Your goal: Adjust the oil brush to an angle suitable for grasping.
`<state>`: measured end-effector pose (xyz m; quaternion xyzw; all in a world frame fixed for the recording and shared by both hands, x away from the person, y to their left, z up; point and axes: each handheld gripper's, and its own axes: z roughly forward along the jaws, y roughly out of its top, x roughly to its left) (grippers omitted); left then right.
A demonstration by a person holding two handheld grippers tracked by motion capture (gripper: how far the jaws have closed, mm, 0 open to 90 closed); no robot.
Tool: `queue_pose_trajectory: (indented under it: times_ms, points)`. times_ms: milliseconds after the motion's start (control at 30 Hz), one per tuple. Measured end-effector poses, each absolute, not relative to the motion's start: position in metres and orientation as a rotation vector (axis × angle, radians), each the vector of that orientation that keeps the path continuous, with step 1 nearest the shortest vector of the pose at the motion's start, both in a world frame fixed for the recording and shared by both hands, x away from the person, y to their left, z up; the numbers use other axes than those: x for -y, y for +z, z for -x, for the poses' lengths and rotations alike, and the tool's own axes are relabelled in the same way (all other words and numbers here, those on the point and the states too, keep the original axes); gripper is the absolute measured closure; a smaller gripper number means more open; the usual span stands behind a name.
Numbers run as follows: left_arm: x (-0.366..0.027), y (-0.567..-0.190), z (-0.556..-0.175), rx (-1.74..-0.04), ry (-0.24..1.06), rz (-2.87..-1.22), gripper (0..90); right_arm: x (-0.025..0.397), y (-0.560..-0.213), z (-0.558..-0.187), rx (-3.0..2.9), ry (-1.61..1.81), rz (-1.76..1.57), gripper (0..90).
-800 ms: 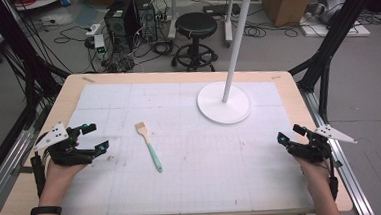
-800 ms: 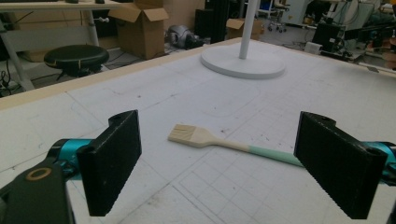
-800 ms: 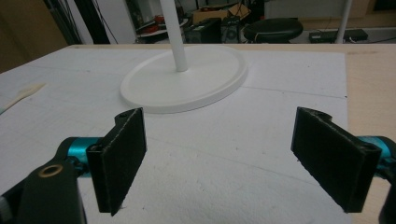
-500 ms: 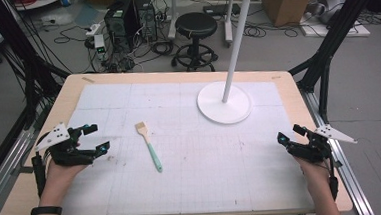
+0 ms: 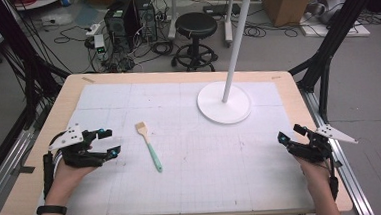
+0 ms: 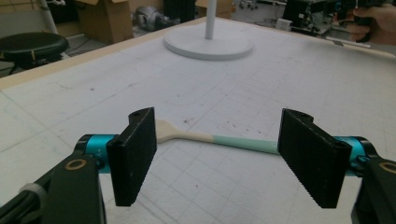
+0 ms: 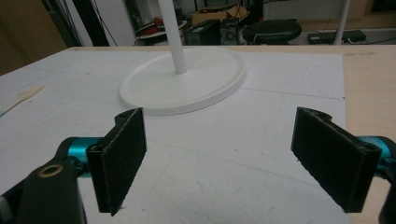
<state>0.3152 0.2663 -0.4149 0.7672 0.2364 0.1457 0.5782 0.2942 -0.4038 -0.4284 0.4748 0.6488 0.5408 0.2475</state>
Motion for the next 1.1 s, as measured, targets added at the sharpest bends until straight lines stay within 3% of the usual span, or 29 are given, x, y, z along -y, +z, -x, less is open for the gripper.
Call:
queue_pose_trajectory:
  times_ms: [267,367,567,867,900,1100]
  points:
    - [-0.234,-0.425,-0.322,-0.502,0.266,-1.933,28.2,0.403,-0.428,-0.295,-1.770,1.479,-1.285,17.2]
    - [-0.228,-0.428,-0.323,-0.495,0.248,-1.969,34.2,0.404,-0.428,-0.295,-1.769,1.478,-1.281,17.2]
    - [-0.214,-0.437,-0.323,-0.454,0.178,-2.028,55.1,0.404,-0.429,-0.295,-1.766,1.479,-1.284,17.2]
    - [-0.194,-0.444,-0.322,-0.417,0.144,-2.101,73.9,0.404,-0.428,-0.295,-1.763,1.486,-1.286,17.2]
    - [-0.192,-0.444,-0.322,-0.415,0.140,-2.113,79.4,0.404,-0.429,-0.296,-1.766,1.485,-1.283,17.2]
    - [-0.181,-0.448,-0.324,-0.389,0.131,-2.153,86.6,0.403,-0.429,-0.295,-1.771,1.482,-1.284,17.2]
